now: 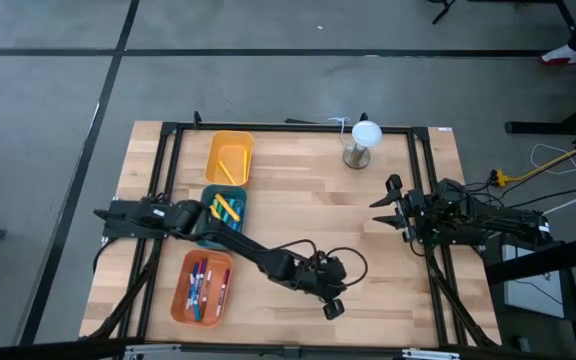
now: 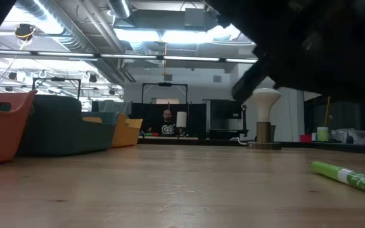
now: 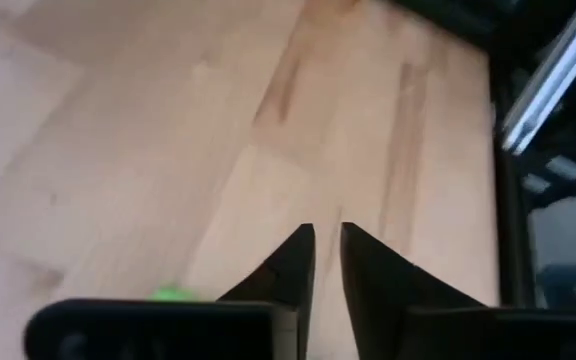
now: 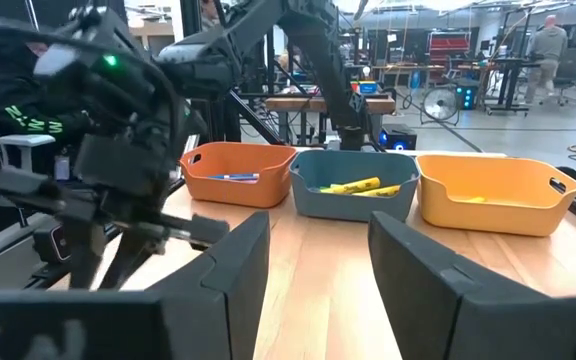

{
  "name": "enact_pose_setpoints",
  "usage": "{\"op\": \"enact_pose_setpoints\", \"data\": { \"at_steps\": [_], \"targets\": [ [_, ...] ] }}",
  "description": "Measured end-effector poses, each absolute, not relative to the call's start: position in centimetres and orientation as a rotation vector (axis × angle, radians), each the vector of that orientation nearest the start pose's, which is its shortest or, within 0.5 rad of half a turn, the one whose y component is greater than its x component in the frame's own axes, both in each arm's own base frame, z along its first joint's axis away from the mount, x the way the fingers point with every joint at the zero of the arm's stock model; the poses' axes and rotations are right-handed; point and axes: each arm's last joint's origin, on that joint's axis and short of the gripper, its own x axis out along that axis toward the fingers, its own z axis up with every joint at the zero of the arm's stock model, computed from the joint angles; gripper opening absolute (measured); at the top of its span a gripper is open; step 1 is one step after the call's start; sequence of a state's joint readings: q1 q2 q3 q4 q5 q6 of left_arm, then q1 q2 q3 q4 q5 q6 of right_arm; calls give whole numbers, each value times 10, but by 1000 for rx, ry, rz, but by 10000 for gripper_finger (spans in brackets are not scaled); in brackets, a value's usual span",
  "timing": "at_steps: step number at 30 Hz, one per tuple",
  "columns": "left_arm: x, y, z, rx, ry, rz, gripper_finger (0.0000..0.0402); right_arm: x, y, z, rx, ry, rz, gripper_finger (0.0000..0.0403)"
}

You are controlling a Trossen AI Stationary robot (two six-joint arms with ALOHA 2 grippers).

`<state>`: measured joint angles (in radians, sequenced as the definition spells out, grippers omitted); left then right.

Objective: Pick & Place Markers
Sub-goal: Put the light green marker pen into the orange bin

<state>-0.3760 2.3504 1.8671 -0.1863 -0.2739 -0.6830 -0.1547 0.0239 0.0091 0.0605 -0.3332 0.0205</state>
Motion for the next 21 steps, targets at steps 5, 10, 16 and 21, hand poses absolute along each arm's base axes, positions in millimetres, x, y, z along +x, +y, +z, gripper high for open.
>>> {"op": "enact_pose_setpoints", "data": {
  "at_steps": [5, 10, 16, 21],
  "targets": [
    [494, -185, 158, -449, 683, 77, 18, 97, -6, 171, 10, -43, 179, 170],
    [494, -187, 144, -458, 743, 37, 3, 97, -6, 171, 9, -43, 179, 170],
    [493, -187, 135, -470, 792, 33, 2, 97, -6, 171, 10, -43, 179, 170],
    [487, -186, 129, -484, 884, 50, 3, 97, -6, 171, 9, -43, 179, 170]
  ]
}}
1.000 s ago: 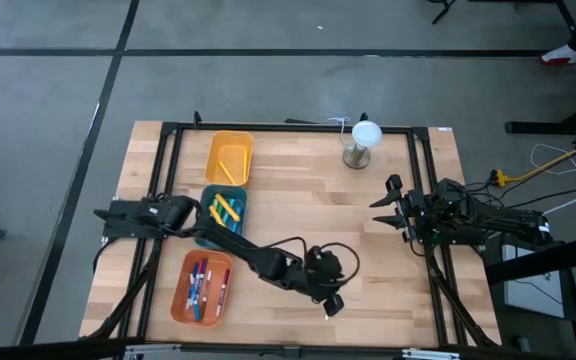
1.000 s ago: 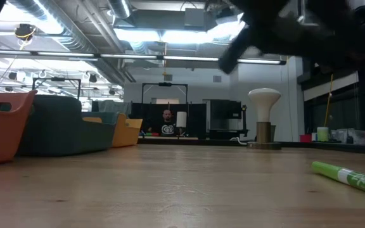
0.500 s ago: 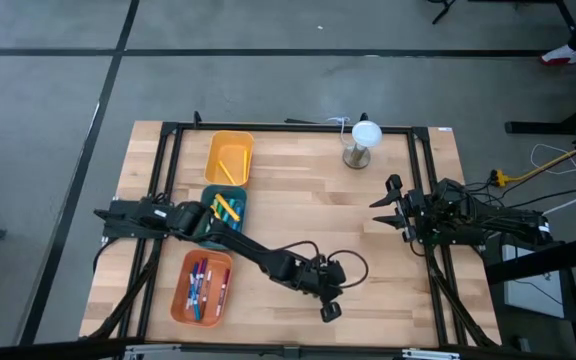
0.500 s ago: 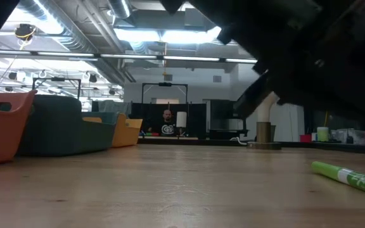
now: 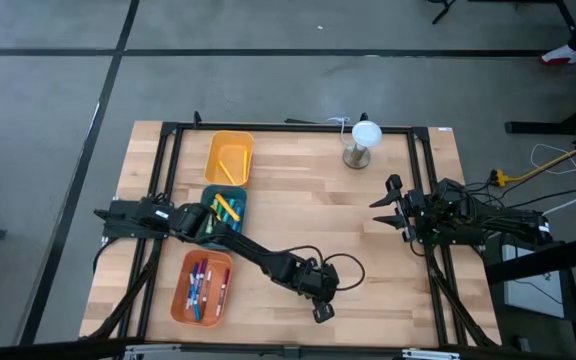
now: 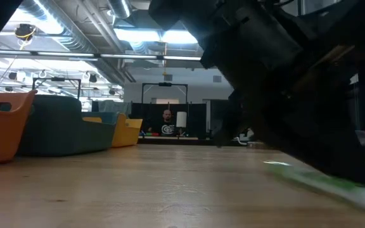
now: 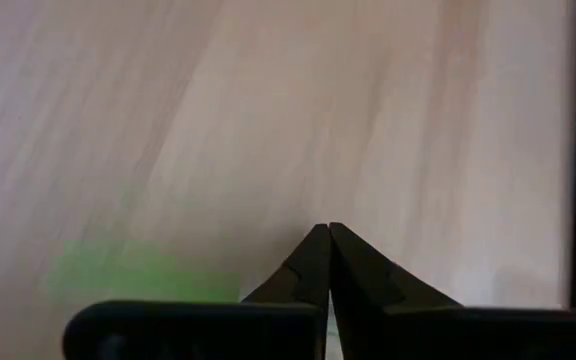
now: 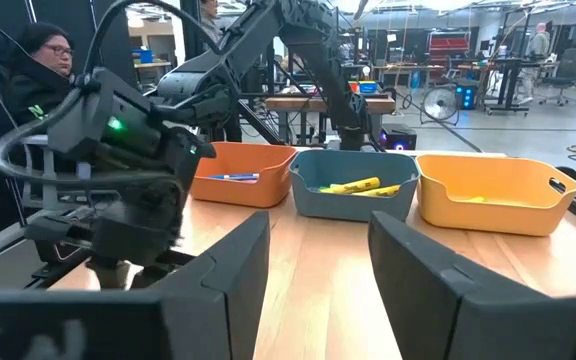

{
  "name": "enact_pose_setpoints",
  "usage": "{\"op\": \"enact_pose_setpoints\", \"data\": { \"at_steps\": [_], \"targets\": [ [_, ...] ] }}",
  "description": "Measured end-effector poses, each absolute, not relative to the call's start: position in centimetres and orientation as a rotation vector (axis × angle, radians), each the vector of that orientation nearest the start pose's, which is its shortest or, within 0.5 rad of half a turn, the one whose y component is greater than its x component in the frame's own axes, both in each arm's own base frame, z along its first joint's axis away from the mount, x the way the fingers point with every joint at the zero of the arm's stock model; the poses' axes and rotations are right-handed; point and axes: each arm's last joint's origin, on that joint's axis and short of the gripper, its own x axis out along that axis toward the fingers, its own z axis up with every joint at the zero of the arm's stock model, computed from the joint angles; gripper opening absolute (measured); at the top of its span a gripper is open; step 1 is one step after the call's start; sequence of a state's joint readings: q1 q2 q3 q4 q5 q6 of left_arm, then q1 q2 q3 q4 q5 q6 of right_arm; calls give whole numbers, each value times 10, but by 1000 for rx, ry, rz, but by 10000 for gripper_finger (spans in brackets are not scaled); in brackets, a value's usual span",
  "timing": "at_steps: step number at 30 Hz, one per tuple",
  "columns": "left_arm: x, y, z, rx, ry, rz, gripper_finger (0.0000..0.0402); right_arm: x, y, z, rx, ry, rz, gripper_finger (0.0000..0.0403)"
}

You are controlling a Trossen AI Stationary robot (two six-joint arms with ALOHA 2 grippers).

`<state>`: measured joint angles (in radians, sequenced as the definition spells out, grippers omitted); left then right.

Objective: Pick & Place Markers
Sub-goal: Put the light green marker pen into the orange bin

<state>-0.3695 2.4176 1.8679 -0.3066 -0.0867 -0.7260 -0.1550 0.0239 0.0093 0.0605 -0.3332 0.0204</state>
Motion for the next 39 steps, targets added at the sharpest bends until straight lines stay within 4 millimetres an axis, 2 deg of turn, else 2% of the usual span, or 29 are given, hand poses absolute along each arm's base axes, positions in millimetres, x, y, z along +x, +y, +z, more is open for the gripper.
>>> {"op": "enact_pose_setpoints", "data": {
  "at_steps": [9, 12, 15, 19, 24, 27, 31, 39],
  "targets": [
    [481, -185, 127, -526, 960, 115, 3, 97, -6, 171, 10, -43, 179, 170],
    [483, -188, 136, -466, 951, 86, 3, 97, -6, 171, 10, -43, 179, 170],
    [484, -193, 155, -389, 948, 62, 3, 97, -6, 171, 9, -43, 179, 170],
    [476, -205, 183, -344, 1033, 24, 3, 97, -6, 171, 10, -43, 179, 170],
    [459, -239, 209, -379, 1131, -196, 3, 97, -6, 171, 10, -43, 179, 170],
    [446, -254, 207, -437, 1233, -223, 5, 97, -6, 171, 10, -43, 179, 170],
    [437, -260, 202, -504, 1344, -213, 18, 97, -6, 171, 9, -43, 179, 170],
    [416, -282, 185, -427, 1463, -198, 59, 97, -6, 171, 10, -43, 179, 170]
  ]
}}
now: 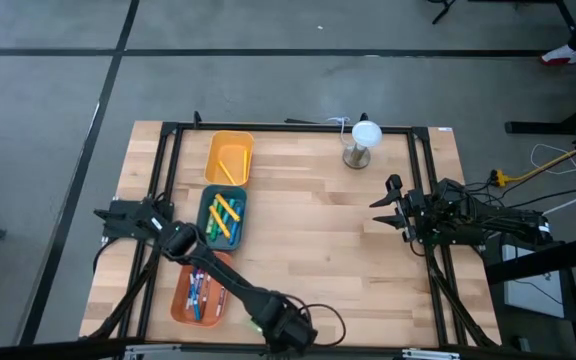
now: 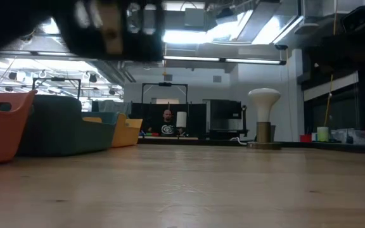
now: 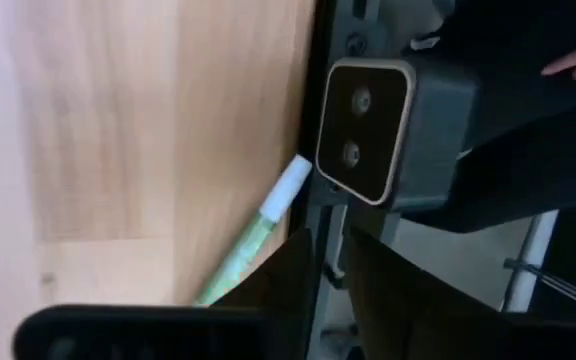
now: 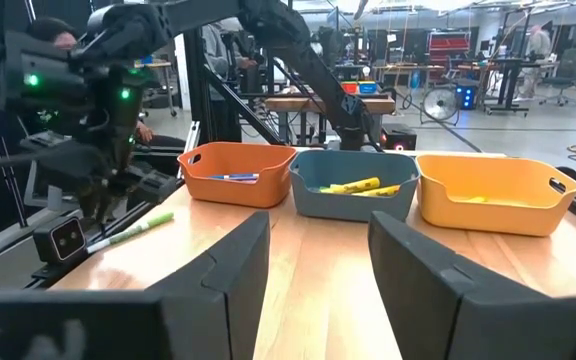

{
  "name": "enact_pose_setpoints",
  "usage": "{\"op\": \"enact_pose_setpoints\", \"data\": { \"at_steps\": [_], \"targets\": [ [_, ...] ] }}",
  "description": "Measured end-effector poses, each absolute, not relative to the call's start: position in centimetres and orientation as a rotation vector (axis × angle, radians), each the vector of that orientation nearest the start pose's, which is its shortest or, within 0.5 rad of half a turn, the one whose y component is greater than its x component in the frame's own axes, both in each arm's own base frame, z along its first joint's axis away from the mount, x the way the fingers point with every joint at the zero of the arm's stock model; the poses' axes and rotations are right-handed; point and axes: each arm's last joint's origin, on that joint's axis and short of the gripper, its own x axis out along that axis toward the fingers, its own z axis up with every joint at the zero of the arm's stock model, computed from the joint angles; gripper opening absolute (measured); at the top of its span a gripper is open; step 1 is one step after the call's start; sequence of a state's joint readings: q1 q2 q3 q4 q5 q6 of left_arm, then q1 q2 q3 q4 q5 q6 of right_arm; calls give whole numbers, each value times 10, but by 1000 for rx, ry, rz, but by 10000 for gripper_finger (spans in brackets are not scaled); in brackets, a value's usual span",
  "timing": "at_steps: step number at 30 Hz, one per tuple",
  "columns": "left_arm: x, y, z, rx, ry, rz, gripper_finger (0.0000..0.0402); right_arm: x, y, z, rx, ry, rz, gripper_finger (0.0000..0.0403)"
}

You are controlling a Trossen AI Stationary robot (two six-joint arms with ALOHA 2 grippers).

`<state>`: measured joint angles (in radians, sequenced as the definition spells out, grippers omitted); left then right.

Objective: Pick & Place Markers
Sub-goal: Put the light green marker pen into the orange bin

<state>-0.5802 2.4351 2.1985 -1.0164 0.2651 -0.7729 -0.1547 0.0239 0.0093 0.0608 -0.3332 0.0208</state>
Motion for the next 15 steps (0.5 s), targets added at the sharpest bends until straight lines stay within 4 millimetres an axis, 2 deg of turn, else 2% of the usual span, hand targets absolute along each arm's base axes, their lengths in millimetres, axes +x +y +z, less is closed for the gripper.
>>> {"op": "enact_pose_setpoints", "data": {
  "at_steps": [7, 15],
  "targets": [
    [400, -292, 170, -388, 1598, -168, 107, 97, -6, 171, 9, -43, 178, 170],
    [391, -304, 169, -411, 1598, -105, 156, 97, -6, 171, 10, -43, 179, 170]
  ]
}}
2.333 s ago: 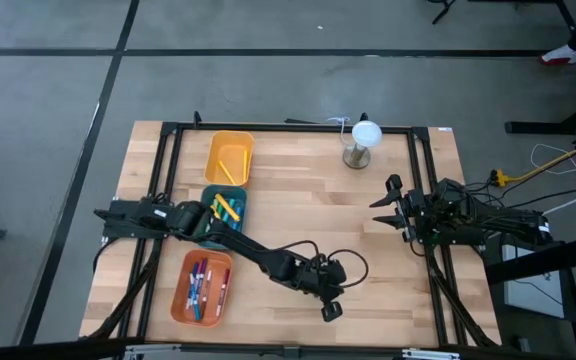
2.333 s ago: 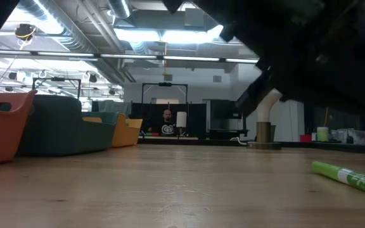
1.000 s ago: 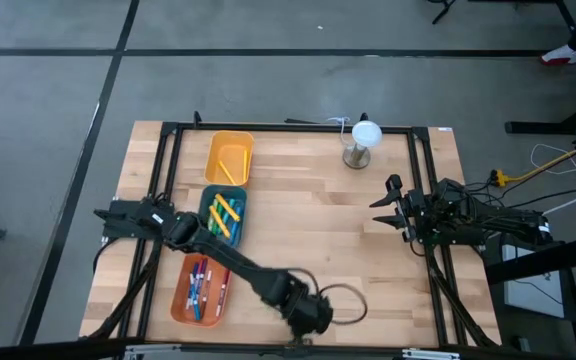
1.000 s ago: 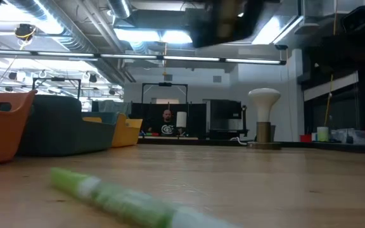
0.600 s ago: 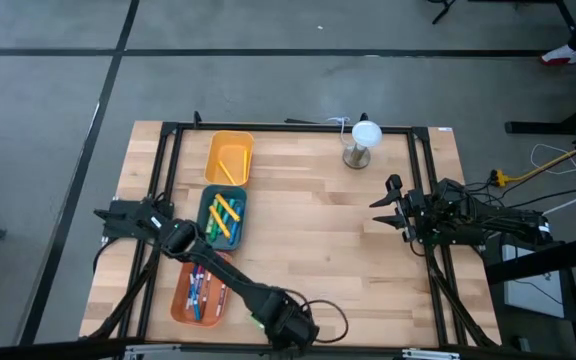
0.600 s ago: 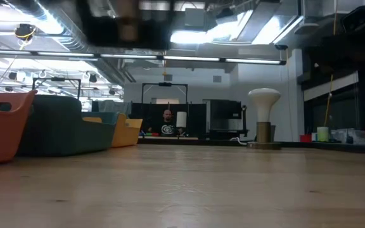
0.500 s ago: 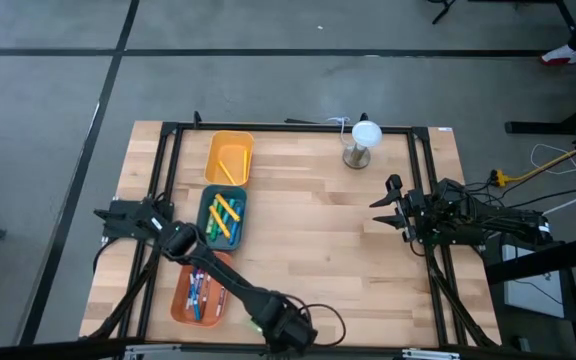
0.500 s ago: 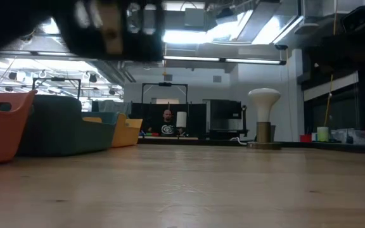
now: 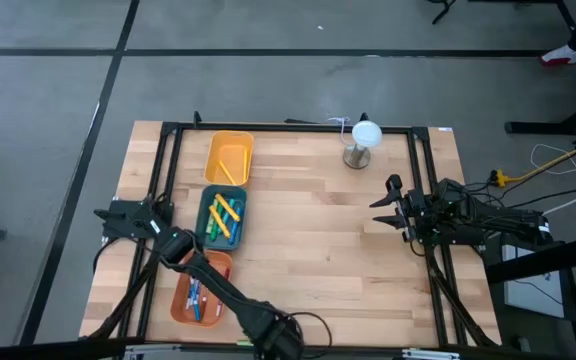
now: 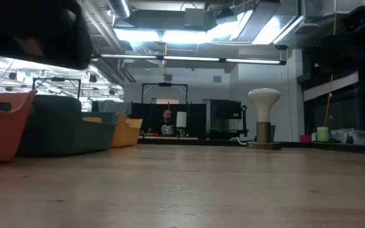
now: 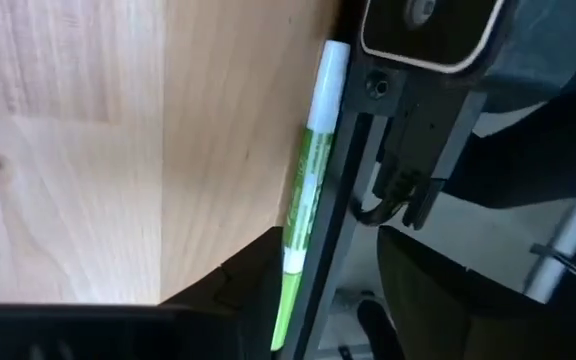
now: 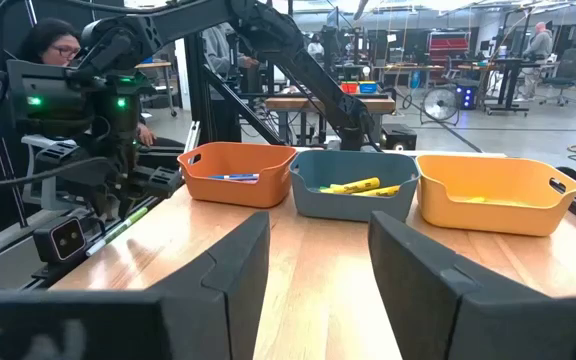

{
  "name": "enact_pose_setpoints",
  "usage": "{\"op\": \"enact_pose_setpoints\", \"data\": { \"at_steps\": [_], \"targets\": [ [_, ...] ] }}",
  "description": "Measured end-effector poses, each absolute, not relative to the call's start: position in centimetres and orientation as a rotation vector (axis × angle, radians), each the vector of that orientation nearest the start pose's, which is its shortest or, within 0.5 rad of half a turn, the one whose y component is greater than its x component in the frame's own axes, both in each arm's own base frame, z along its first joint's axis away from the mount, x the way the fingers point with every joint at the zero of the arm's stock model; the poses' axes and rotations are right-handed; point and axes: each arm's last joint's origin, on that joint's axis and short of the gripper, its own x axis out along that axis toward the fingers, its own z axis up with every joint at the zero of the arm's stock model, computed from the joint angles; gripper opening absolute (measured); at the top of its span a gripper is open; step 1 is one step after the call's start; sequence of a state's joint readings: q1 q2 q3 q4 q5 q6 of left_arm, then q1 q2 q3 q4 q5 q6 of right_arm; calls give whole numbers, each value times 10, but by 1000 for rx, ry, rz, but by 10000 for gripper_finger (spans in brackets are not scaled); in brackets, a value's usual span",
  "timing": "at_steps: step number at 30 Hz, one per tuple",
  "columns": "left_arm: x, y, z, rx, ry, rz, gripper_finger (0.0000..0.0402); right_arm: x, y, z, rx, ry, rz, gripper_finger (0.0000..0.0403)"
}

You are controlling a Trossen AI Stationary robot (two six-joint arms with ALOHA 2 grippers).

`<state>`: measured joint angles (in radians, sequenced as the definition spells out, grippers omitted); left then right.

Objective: Pick & Place Markers
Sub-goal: Put the light green marker pen into the orange bin

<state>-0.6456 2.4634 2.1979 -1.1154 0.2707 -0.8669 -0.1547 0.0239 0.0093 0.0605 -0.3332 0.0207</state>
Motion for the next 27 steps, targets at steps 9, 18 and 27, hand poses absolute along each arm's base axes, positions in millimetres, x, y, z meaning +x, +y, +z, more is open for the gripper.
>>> {"op": "enact_pose_setpoints", "data": {
  "at_steps": [9, 18, 27],
  "targets": [
    [378, -322, 163, -332, 1511, -32, 169, 97, -6, 171, 9, -43, 179, 170],
    [363, -331, 148, -294, 1575, 9, 144, 97, -6, 170, 10, -42, 179, 170],
    [359, -326, 140, -318, 1622, 163, 103, 97, -6, 171, 9, -43, 179, 170]
  ]
}}
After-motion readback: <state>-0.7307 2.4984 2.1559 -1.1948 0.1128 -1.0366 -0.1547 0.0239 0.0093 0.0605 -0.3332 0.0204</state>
